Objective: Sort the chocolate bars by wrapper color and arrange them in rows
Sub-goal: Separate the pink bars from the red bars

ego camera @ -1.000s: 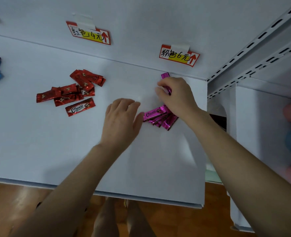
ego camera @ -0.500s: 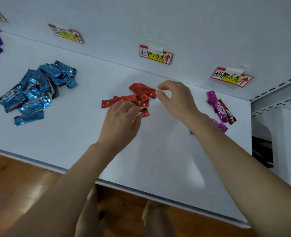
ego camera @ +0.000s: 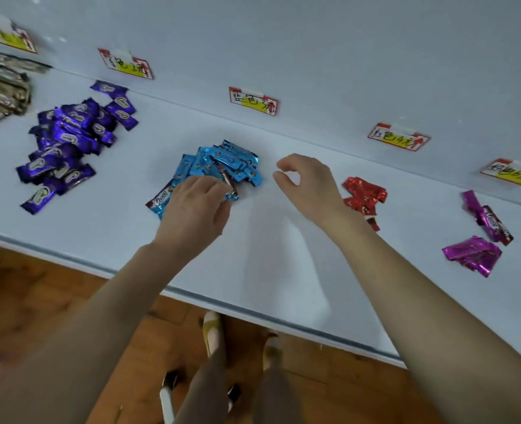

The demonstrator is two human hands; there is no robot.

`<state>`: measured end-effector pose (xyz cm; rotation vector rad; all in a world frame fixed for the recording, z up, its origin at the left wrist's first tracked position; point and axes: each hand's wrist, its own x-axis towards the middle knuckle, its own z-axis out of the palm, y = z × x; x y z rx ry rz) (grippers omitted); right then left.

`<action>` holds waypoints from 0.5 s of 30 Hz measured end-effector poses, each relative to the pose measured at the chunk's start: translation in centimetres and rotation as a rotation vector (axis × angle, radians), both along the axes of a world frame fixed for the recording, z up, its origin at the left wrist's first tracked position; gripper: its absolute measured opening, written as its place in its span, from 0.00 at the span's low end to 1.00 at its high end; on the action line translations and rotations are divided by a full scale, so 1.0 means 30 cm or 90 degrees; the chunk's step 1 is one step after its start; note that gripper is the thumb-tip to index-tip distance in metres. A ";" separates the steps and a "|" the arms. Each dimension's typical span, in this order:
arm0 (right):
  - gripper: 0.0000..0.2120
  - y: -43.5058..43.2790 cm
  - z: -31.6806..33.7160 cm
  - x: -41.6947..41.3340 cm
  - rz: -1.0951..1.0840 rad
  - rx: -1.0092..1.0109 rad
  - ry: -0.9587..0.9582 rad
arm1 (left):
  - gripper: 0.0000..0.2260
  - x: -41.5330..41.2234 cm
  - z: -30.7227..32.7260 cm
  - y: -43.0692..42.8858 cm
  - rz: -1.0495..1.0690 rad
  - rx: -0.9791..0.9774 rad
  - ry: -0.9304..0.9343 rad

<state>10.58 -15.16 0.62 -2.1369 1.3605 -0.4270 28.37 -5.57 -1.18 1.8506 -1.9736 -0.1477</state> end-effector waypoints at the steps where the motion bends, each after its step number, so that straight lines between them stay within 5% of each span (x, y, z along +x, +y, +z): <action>1: 0.11 0.006 0.010 0.033 0.014 -0.001 0.002 | 0.16 0.029 0.009 0.010 0.008 0.001 -0.001; 15: 0.13 0.128 0.086 0.464 0.225 -0.010 -0.042 | 0.12 0.323 0.073 0.273 0.194 0.002 -0.041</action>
